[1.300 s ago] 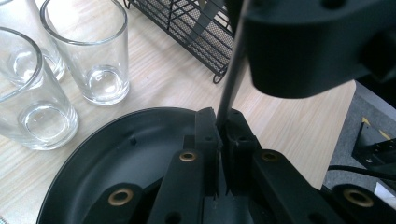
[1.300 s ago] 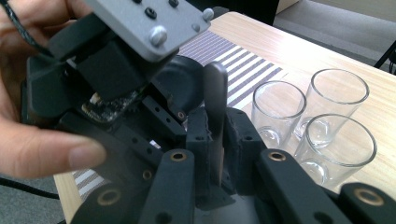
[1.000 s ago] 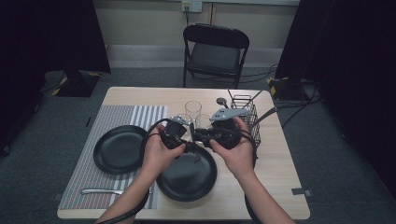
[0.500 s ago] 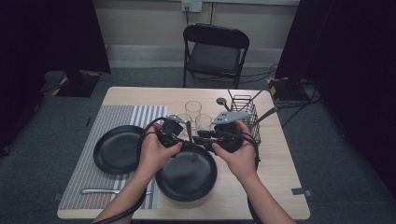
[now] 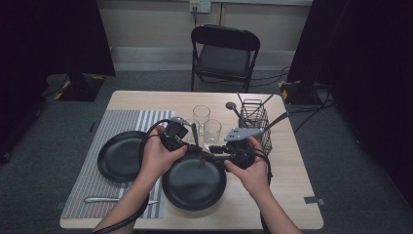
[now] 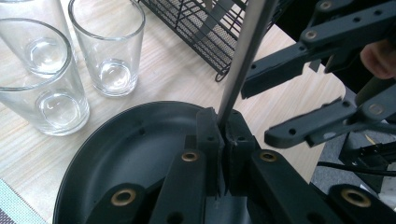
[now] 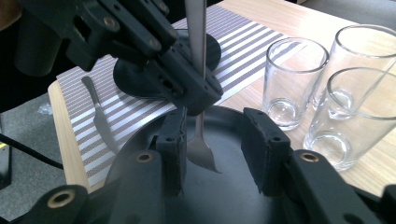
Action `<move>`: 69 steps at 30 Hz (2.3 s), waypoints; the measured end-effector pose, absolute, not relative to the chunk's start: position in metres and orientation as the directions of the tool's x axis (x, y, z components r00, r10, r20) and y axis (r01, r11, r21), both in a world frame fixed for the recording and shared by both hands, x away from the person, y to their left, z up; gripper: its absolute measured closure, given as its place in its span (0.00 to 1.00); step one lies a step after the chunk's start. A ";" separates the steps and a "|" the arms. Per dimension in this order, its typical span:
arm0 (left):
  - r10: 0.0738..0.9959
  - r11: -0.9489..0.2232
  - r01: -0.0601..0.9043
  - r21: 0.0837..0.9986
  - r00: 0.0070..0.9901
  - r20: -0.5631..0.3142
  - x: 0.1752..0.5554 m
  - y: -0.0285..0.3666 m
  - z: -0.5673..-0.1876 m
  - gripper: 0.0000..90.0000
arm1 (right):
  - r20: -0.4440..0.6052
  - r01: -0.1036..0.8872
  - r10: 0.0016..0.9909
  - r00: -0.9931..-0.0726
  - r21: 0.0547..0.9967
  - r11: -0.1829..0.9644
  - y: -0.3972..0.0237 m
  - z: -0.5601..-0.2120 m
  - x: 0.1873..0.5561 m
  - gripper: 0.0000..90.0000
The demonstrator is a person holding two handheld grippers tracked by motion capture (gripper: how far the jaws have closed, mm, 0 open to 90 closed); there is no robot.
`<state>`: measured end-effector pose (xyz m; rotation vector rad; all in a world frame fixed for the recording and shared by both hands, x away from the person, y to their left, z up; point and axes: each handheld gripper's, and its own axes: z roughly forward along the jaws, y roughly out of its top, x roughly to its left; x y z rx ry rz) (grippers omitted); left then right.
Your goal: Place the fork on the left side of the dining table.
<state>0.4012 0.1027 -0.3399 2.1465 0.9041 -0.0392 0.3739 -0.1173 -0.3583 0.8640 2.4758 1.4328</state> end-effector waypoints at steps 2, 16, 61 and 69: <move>0.591 -0.440 0.612 0.657 0.748 -0.301 0.401 0.103 -0.338 0.97 | 0.154 0.402 0.543 -0.826 0.836 0.373 -0.117 -0.361 0.373 0.68; 0.584 -0.440 0.612 0.657 0.751 -0.309 0.402 0.100 -0.330 0.97 | 0.149 0.392 0.514 -0.845 0.826 0.405 -0.113 -0.382 0.370 0.65; 0.600 -0.384 0.651 0.655 0.715 -0.359 0.405 0.103 -0.326 0.86 | -0.052 0.264 0.489 -0.871 0.790 0.554 -0.092 -0.393 0.361 0.99; 0.618 -0.369 0.656 0.659 0.702 -0.353 0.406 0.103 -0.319 0.83 | -0.063 0.259 0.490 -0.869 0.787 0.560 -0.093 -0.394 0.361 0.99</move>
